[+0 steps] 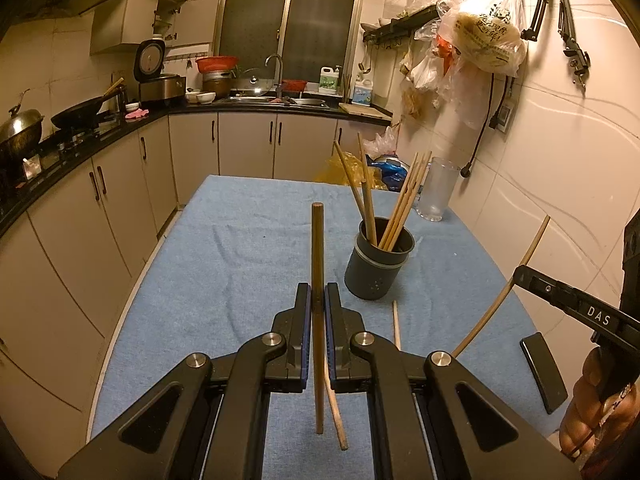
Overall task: Organize utensils
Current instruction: 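Carry both chopsticks over the grey cup and lower them in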
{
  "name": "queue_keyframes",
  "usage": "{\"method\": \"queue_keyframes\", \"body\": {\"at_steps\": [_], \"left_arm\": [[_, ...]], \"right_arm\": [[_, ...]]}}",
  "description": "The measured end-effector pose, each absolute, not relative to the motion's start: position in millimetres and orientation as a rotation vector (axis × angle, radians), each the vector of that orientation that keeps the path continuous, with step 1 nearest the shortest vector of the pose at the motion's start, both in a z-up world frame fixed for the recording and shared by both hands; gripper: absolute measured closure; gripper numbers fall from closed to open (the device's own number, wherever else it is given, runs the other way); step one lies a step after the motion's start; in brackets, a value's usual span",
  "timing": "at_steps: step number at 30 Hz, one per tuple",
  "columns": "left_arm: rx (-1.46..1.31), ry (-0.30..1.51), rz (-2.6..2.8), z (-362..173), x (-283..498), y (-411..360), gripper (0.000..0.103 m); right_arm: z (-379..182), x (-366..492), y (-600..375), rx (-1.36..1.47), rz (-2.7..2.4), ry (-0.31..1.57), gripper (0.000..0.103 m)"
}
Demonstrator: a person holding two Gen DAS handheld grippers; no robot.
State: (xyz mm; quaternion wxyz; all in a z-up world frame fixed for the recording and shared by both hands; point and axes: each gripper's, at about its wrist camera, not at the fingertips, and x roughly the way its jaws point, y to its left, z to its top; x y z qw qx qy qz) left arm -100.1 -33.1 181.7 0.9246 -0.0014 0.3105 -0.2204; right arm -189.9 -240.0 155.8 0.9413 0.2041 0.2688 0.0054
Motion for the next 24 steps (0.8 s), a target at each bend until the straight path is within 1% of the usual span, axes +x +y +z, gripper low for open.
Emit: {"method": "queue_keyframes", "body": {"at_steps": [10, 24], "left_arm": [[-0.016, 0.615, -0.477, 202, -95, -35, 0.097], [0.005, 0.57, -0.536, 235, -93, -60, 0.097]], "right_arm": [[171, -193, -250, 0.425, -0.003, 0.52, 0.096], [183, -189, -268, 0.448, 0.004, 0.494, 0.096]]}}
